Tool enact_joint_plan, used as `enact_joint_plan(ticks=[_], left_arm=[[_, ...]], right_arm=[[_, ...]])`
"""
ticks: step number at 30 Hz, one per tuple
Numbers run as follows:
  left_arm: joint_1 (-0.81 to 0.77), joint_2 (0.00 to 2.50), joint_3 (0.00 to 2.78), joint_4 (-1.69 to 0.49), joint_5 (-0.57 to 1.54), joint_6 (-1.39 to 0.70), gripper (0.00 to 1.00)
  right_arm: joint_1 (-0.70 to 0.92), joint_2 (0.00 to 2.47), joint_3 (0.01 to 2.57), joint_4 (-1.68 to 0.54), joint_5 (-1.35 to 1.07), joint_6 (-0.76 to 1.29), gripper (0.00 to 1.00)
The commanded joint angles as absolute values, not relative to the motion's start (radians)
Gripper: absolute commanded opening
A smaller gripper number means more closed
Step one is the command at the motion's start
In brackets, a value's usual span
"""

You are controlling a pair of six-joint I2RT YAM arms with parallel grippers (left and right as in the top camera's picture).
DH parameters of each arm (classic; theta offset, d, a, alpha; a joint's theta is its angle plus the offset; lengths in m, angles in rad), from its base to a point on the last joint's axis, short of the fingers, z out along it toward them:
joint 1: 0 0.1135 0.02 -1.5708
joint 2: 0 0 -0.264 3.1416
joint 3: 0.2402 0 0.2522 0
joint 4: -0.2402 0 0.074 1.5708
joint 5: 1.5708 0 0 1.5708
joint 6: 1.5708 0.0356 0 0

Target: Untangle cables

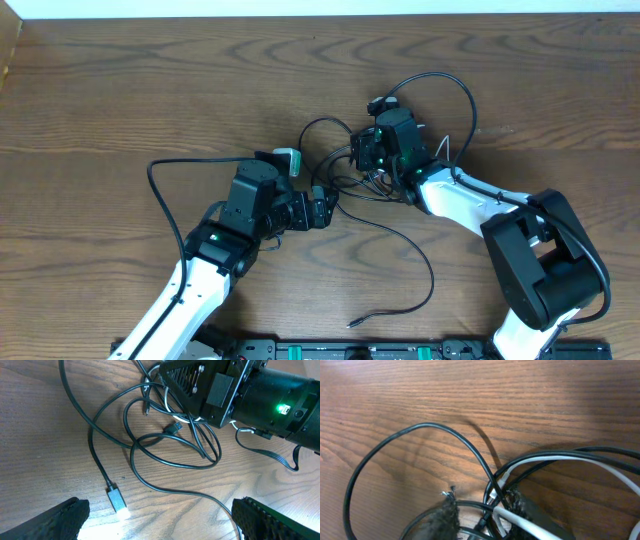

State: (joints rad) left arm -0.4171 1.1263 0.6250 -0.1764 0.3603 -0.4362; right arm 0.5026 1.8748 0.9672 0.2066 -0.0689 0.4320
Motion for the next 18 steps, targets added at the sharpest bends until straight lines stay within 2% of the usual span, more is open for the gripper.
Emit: enact_joint_plan(ticks=[1, 8, 11, 18], left_arm=[[-0.419, 1.123, 0.639, -0.178, 0.348, -0.419, 0.98], [-0.419, 1.123, 0.639, -0.178, 0.348, -0.419, 0.98], [-0.419, 1.123, 0.639, -0.178, 0.347, -0.419, 0.98], [-0.419, 1.123, 0.639, -0.178, 0.348, -0.419, 0.98]], right_arm=[[0.505, 1.884, 0.968, 0.208, -0.055, 0.421, 0.26], [0.505, 1.884, 0.968, 0.209, -0.055, 0.421, 0.11], [0.505, 1.884, 0.968, 0.211, -0.055, 0.422, 0.01], [0.503, 1.836, 0.979, 0.235, -0.179, 0.447, 0.01]])
